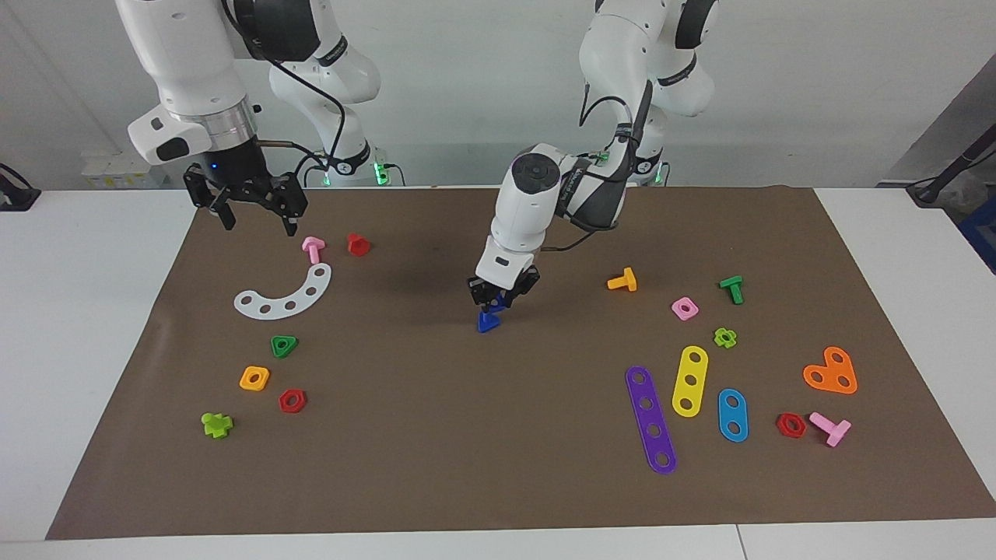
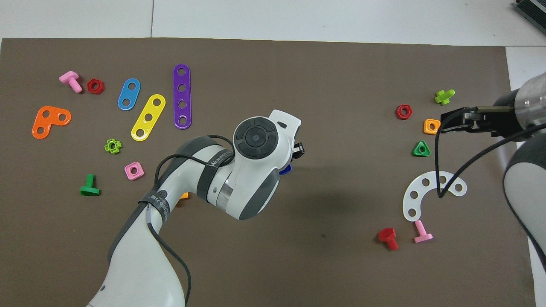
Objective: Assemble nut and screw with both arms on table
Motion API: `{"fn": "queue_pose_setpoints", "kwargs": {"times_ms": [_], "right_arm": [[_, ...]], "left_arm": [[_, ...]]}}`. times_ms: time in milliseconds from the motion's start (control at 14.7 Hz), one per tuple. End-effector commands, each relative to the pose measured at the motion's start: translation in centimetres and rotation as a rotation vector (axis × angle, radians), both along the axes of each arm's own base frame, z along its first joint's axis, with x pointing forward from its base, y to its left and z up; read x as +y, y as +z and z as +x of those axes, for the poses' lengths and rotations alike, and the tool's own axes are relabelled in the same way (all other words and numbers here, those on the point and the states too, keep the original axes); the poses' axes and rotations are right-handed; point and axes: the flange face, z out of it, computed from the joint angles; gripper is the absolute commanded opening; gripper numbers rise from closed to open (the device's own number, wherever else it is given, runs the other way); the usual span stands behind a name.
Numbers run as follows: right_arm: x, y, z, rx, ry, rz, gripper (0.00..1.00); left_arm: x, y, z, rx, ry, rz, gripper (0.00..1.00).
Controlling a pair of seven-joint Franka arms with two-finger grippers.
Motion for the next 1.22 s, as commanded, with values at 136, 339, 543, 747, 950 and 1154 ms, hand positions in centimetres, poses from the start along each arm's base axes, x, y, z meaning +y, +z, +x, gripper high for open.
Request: {"fn": "queue_pose_setpoints", "kwargs": {"times_ms": [136,339,543,747,950,1154], "right_arm": [[0.2,0.3,-0.3,0.035,0.067,0.047,1.0],[0.5,0.1,-0.7,0.041,0.064,0.043,1.0],[0.5,0.0,-0.8,0.043,0.061,0.043,1.0],[0.7,0.0,-0.9,0.044,0.058,0.043,1.0],[0.7,-0.1,-0.8,0.041,0.053,0.043,1.0],[0.7,0.0,-0.8,0.039,0.053,0.043,1.0]], "left_arm": [[-0.5,-1.3,0.0,-0.006,0.026,-0.01,0.0],[-1.1,-3.2,-1.7,-0.001,0.007,0.001,0.0],[-0.9,-4.0,-1.8,-0.02,0.012,-0.009,0.0],[-0.8,-5.1,-2.7,-0.003,0.001,0.013,0.0],[0.0,-5.1,-2.2,-0.001,0.006,0.03,0.0],[0.4,-5.3,-2.2,0.016,0.003,0.052,0.0]]}}
